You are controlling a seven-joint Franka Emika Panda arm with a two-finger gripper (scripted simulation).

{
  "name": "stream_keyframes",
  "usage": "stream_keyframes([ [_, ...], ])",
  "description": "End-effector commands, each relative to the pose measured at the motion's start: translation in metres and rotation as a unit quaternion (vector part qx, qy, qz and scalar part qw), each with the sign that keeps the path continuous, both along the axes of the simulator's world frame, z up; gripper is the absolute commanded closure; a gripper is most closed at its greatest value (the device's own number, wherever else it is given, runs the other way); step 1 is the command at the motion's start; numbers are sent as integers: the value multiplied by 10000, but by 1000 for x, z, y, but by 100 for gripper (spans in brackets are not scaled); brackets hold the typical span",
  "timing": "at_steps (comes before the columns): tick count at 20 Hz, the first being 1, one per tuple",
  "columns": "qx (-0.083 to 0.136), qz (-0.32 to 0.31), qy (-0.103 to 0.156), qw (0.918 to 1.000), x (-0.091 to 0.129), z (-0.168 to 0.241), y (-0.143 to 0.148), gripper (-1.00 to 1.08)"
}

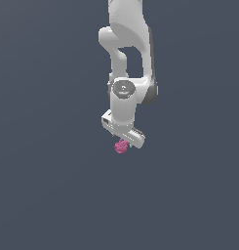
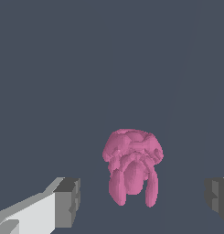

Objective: Pick up the object and move it to a goal position.

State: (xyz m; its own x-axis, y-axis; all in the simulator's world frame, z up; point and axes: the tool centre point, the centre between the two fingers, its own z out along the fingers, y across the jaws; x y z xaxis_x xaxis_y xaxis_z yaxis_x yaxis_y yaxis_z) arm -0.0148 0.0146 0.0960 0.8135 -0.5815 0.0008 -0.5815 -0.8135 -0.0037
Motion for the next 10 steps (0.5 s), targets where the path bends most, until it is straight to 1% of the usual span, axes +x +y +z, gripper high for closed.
stream_keyframes([
  [1,-7,-131,7,9999,-1,-3,-1,-92],
  [10,-11,-198,15,9998,-2,-9,-1,-92],
])
